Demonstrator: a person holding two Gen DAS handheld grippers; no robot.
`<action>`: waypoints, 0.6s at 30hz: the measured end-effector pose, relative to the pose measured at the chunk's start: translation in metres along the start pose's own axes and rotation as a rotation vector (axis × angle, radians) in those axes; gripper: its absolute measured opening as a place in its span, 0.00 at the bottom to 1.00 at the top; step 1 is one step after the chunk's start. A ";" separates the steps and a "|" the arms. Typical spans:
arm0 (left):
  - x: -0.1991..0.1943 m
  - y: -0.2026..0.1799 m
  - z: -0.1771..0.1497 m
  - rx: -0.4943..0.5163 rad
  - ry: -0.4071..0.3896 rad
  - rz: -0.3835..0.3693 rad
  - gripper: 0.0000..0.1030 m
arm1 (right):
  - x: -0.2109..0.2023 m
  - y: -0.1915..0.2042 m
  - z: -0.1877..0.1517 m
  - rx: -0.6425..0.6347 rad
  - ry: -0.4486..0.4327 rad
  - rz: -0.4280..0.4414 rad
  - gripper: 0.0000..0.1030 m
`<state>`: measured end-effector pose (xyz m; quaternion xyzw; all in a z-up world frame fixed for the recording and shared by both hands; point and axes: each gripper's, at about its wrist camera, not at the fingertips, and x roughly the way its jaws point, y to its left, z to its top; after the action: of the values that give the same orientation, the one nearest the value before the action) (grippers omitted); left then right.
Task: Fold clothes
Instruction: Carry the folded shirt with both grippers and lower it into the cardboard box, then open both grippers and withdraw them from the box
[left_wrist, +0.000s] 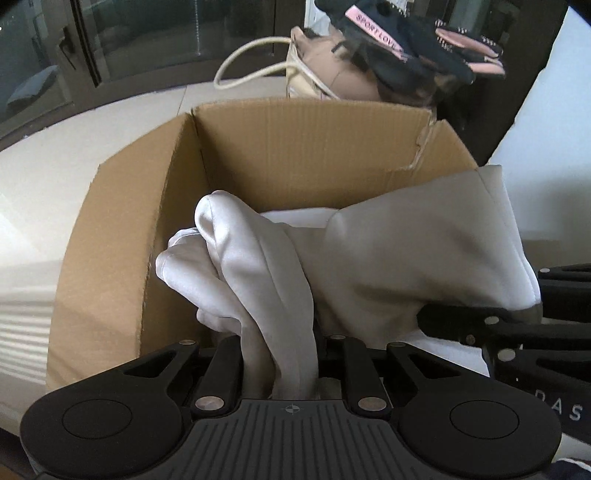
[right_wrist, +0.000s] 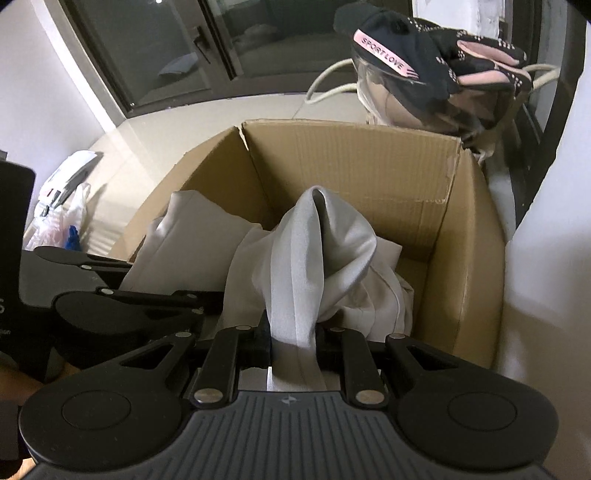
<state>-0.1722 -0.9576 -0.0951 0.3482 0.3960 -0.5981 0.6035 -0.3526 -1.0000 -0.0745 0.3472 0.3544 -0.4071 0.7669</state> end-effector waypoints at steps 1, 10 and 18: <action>0.001 0.000 0.000 -0.001 0.005 0.001 0.19 | 0.001 0.000 0.000 0.001 0.005 -0.002 0.18; -0.021 0.010 -0.001 -0.042 0.007 0.073 0.47 | -0.014 0.004 -0.007 -0.057 -0.009 -0.046 0.31; -0.058 0.013 -0.009 -0.033 -0.042 0.120 0.48 | -0.047 0.014 -0.020 -0.130 -0.041 -0.067 0.41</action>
<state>-0.1583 -0.9233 -0.0484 0.3486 0.3714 -0.5613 0.6523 -0.3653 -0.9604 -0.0423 0.2763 0.3758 -0.4155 0.7809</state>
